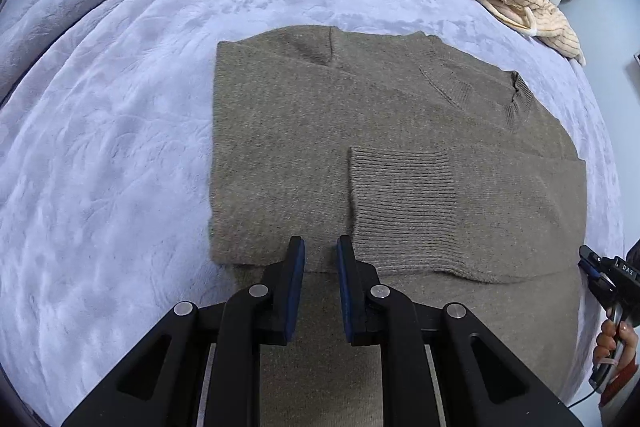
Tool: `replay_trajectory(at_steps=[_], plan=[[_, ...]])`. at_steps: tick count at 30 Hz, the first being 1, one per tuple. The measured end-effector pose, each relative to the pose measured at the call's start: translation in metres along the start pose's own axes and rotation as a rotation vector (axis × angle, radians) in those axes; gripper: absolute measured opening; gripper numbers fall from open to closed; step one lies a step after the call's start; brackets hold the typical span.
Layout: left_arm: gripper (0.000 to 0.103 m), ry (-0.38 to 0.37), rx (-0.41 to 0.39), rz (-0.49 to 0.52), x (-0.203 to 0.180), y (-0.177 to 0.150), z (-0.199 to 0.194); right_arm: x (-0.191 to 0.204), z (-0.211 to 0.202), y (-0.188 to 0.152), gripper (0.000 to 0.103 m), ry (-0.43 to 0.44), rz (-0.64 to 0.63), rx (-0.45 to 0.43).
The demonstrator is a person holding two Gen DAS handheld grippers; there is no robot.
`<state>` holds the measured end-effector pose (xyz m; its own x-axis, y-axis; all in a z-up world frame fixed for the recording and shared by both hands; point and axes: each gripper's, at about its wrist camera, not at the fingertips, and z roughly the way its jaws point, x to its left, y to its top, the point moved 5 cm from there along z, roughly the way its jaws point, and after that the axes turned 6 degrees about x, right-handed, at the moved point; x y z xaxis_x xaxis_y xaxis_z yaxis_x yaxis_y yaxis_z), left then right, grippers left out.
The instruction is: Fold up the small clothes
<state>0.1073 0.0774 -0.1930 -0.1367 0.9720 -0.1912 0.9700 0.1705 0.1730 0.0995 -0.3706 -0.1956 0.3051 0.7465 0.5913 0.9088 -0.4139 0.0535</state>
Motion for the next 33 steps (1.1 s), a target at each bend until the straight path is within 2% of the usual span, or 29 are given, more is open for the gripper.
replay_trajectory(at_steps=[5,8,9,10,11,12,13,16,19,21,22,24,25,26,27,28,29,30,33], plan=[[0.017,0.040,0.010,-0.003,0.005,-0.007,-0.005,0.006,-0.005,-0.006,0.022,-0.046,-0.010,0.004],[0.017,0.050,0.013,-0.014,0.011,-0.011,-0.007,0.007,-0.007,-0.010,0.027,-0.057,-0.011,0.005],[0.020,0.052,0.008,-0.023,0.014,-0.011,-0.008,0.007,-0.007,-0.010,0.029,-0.060,-0.012,0.007],[0.050,0.057,0.003,-0.033,0.018,-0.011,-0.009,0.007,-0.007,-0.011,0.029,-0.061,-0.012,0.008],[0.093,0.070,-0.006,-0.049,0.022,-0.011,-0.010,0.007,-0.006,-0.011,0.030,-0.061,-0.009,0.009],[0.101,0.091,-0.034,-0.065,0.027,-0.011,-0.014,0.006,-0.006,-0.011,0.031,-0.060,-0.006,0.010],[0.101,0.104,-0.062,-0.070,0.030,-0.010,-0.019,0.006,-0.006,-0.011,0.032,-0.059,-0.003,0.009],[0.101,0.096,-0.056,-0.084,0.039,-0.004,-0.019,0.009,-0.006,-0.012,0.040,-0.052,-0.010,0.008],[0.101,0.019,-0.009,-0.112,0.046,0.007,0.000,0.013,-0.006,-0.013,0.047,-0.021,-0.011,0.014],[0.094,-0.043,0.024,-0.152,0.053,0.013,0.015,0.013,-0.005,-0.014,0.047,0.005,0.003,0.022],[0.084,-0.077,0.044,-0.163,0.055,0.015,0.022,0.013,-0.004,-0.014,0.047,0.018,0.009,0.026],[0.081,-0.104,0.062,-0.165,0.055,0.018,0.030,0.013,-0.001,-0.014,0.047,0.035,0.015,0.031],[0.070,-0.113,0.053,-0.152,0.052,0.020,0.030,0.011,0.001,-0.013,0.047,0.040,0.018,0.032],[0.054,-0.122,0.053,-0.131,0.049,0.021,0.031,0.010,0.003,-0.012,0.047,0.046,0.024,0.034],[0.048,-0.132,0.058,-0.118,0.046,0.022,0.031,0.009,0.006,-0.011,0.047,0.054,0.035,0.036],[0.028,-0.138,0.056,-0.109,0.044,0.023,0.030,0.009,0.008,-0.009,0.044,0.065,0.045,0.039],[0.021,-0.142,0.056,-0.097,0.041,0.024,0.028,0.009,0.011,-0.007,0.035,0.059,0.048,0.049],[0.020,-0.132,0.048,-0.093,0.041,0.025,0.024,0.012,0.013,-0.006,0.014,0.005,0.030,0.062],[0.017,-0.131,0.001,-0.085,0.043,0.026,0.007,0.032,-0.002,-0.003,0.012,-0.023,-0.067,0.043]])
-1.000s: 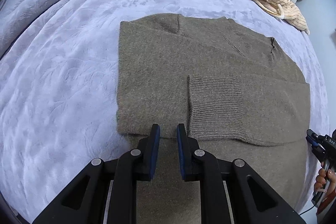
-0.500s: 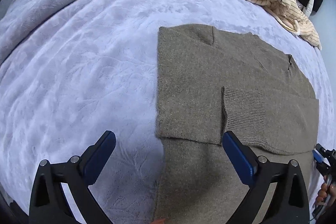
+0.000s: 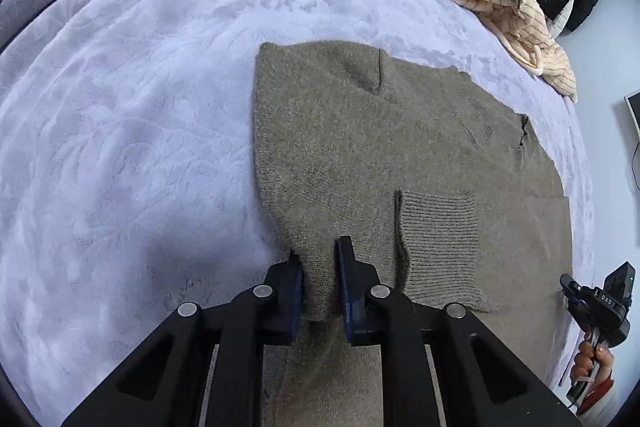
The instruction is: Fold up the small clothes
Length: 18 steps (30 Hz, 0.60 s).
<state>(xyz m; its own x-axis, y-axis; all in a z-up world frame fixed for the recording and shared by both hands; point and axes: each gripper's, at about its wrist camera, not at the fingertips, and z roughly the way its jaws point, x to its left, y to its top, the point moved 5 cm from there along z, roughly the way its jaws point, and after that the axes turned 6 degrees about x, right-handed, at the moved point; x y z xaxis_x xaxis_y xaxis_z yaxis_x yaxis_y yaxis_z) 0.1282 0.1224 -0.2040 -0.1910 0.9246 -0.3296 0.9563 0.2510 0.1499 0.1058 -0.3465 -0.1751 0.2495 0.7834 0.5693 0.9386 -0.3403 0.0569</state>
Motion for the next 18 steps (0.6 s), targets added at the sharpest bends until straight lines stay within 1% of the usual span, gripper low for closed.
replay_trajectory(at_steps=[1,2,4,7,9,12,15,18], plan=[[0.013,0.007,-0.009,0.005,0.002,0.001,-0.004,0.008,-0.008,0.000,0.012,-0.011,-0.049,-0.010],[0.013,0.003,-0.006,0.008,0.006,-0.001,-0.005,0.012,-0.012,0.000,0.012,-0.023,-0.079,-0.010],[0.013,0.027,0.014,0.001,0.014,-0.003,0.004,0.011,-0.009,0.002,0.012,-0.062,-0.109,0.005],[0.013,0.018,0.012,-0.018,0.021,-0.005,0.011,-0.009,0.015,0.003,0.012,-0.094,-0.067,0.044],[0.013,0.027,0.000,-0.009,0.021,-0.007,0.008,-0.016,0.022,0.002,0.013,-0.081,-0.041,0.035],[0.013,0.071,-0.016,0.028,0.021,-0.009,0.001,-0.016,0.019,0.001,0.013,-0.081,-0.044,0.021],[0.013,0.093,-0.025,0.036,0.023,-0.010,-0.006,-0.016,0.015,0.002,0.013,-0.085,-0.039,0.032],[0.013,0.120,-0.040,0.037,0.024,-0.008,-0.011,-0.012,0.010,0.002,0.014,-0.116,-0.045,0.029]])
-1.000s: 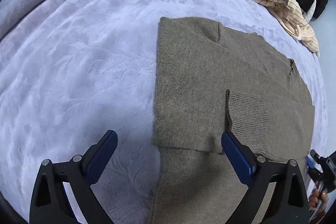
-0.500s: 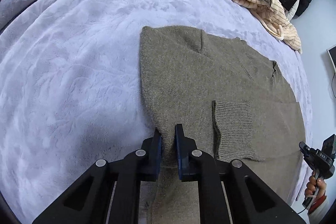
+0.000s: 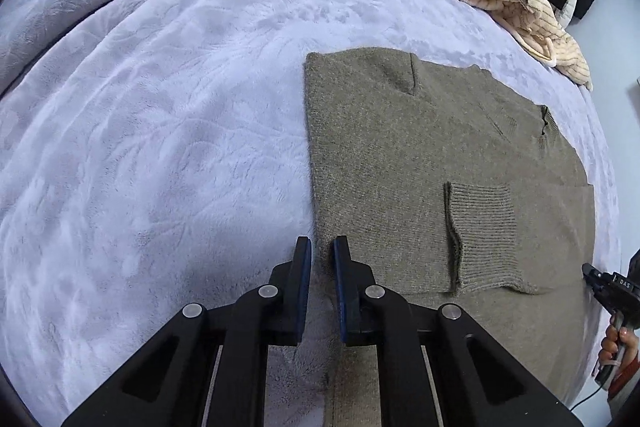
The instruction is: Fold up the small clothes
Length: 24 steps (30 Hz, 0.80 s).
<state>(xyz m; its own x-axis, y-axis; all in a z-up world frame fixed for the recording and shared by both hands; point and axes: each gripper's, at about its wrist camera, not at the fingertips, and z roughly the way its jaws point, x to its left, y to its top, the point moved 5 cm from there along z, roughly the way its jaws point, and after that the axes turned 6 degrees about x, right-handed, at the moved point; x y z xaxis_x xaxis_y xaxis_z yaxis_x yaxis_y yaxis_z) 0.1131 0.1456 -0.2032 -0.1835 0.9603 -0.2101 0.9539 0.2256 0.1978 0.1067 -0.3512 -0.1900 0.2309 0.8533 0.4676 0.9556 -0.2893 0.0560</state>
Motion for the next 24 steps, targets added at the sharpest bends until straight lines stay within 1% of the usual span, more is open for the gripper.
replay_trajectory(at_steps=[4,7,9,14,22,23,24], plan=[[0.013,0.025,0.002,-0.031,0.012,-0.001,-0.005,0.005,-0.009,-0.008,0.017,-0.041,-0.011,-0.004],[0.013,0.040,0.005,-0.027,0.013,-0.008,-0.013,0.006,-0.018,-0.016,0.017,-0.063,-0.016,-0.002],[0.013,0.050,0.006,-0.016,0.010,-0.015,-0.019,0.004,-0.022,-0.021,0.017,-0.066,-0.012,0.000],[0.013,0.047,0.023,-0.014,0.000,-0.029,-0.025,0.006,-0.030,-0.035,0.017,-0.072,0.014,-0.001],[0.014,0.078,0.054,-0.011,-0.013,-0.048,-0.032,0.023,-0.026,-0.060,0.017,-0.071,0.018,0.037],[0.015,0.081,0.052,-0.013,-0.014,-0.051,-0.033,0.026,-0.025,-0.062,0.017,-0.071,0.016,0.043],[0.022,0.084,0.052,-0.015,-0.014,-0.053,-0.035,0.030,-0.024,-0.065,0.017,-0.070,0.012,0.049]])
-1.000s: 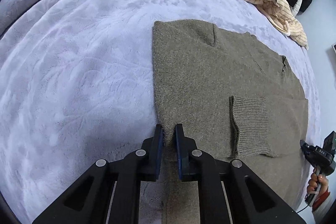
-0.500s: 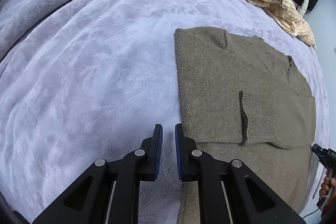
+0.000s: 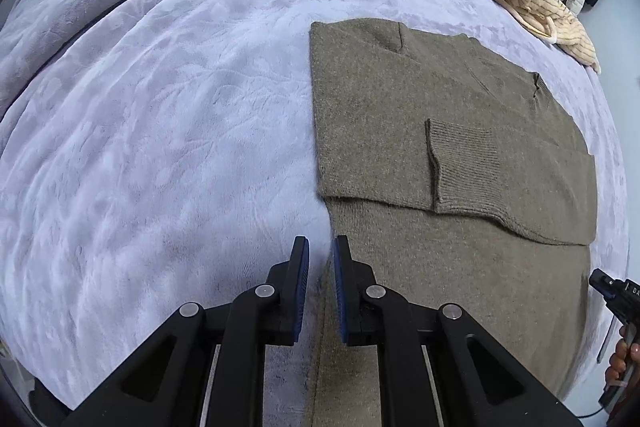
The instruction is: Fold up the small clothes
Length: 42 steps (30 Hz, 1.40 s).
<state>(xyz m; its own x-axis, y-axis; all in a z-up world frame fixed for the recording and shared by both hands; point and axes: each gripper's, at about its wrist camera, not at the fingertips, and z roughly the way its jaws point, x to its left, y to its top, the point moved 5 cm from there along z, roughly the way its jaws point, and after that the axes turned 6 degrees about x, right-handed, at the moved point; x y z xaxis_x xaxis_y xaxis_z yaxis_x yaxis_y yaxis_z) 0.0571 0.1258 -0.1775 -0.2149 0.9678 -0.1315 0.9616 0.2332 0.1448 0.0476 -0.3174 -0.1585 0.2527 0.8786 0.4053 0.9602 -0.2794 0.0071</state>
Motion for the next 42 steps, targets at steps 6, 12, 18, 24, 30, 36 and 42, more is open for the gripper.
replay_trajectory(at_steps=[6,12,18,24,30,36,42], plan=[[0.101,0.046,-0.030,0.002,-0.006,-0.013,-0.016,0.021,0.000,-0.013,0.034,-0.005,-0.037,0.019],[0.101,0.056,0.002,0.026,-0.016,-0.022,-0.023,0.039,-0.002,-0.026,0.042,-0.012,-0.066,0.042],[0.101,0.055,0.050,0.022,-0.022,-0.037,-0.026,0.063,-0.010,-0.041,0.057,-0.038,-0.150,0.054],[0.101,0.081,0.082,0.094,-0.036,-0.056,-0.035,0.084,-0.017,-0.059,0.084,-0.109,-0.265,0.029],[0.101,0.087,0.126,0.140,-0.049,-0.078,-0.039,0.094,-0.015,-0.079,0.084,-0.130,-0.290,0.085],[0.101,0.079,0.180,0.158,-0.055,-0.098,-0.043,0.092,-0.016,-0.094,0.084,-0.140,-0.254,0.116],[0.101,0.090,0.214,0.171,-0.053,-0.108,-0.042,0.092,-0.021,-0.106,0.084,-0.154,-0.248,0.129]])
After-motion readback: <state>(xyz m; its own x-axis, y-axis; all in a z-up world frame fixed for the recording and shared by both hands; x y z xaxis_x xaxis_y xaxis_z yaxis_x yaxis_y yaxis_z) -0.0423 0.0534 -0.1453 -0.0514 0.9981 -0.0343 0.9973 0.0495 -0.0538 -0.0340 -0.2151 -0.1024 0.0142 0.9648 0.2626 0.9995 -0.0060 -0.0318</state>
